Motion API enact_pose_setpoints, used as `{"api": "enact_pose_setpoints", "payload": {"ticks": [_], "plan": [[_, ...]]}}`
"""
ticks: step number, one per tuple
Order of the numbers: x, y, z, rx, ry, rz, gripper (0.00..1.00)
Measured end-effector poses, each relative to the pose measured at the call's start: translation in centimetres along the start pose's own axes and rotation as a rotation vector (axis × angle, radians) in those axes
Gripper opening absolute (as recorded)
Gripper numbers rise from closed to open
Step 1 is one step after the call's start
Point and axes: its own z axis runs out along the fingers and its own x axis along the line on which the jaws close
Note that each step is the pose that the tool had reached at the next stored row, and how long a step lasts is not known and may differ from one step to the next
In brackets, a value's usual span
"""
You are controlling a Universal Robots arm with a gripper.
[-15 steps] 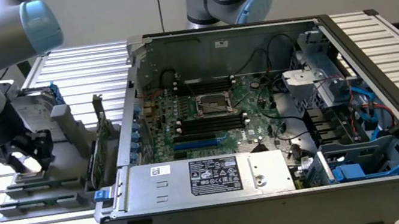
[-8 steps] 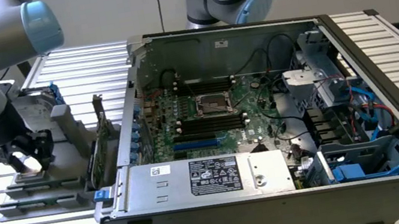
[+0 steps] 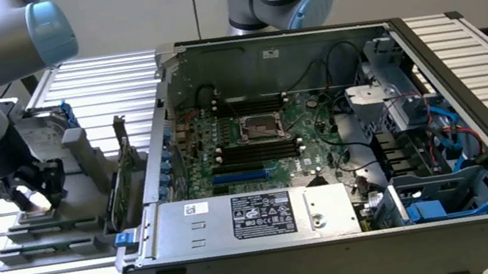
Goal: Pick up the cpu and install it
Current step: 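Pick up the cpu and move it towards the insertion slot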
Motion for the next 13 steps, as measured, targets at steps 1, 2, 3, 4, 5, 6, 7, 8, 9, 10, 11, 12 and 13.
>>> {"api": "enact_pose_setpoints", "payload": {"ticks": [1,2,3,4,5,6,7,8,9,10,11,12,13], "plan": [[0.0,0.0,0.0,0.0,0.0,0.0,0.55],[0.0,0.0,-0.01,-0.0001,-0.0001,0.0,0.55],[0.0,0.01,-0.04,-0.0004,-0.0006,0.0,0.55],[0.0,0.01,-0.14,-0.0006,-0.0006,0.0,0.55],[0.0,0.02,-0.35,-0.0008,-0.0003,0.0,0.55],[0.0,0.02,-0.58,-0.0007,-0.0001,0.0,0.55],[0.1,0.02,-0.82,-0.0008,-0.0002,0.0,0.55],[0.1,0.03,-1.12,-0.0007,-0.0002,0.0,0.55],[0.1,0.03,-1.44,-0.0007,-0.0002,0.0,0.55],[0.1,0.04,-1.85,-0.0005,0.0,0.0,0.55],[0.1,0.05,-2.29,-0.0006,-0.0001,0.0,0.55],[0.2,0.06,-2.74,-0.0006,-0.0001,0.0,0.55],[0.2,0.07,-3.23,-0.0005,0.0,0.0,0.55]]}}
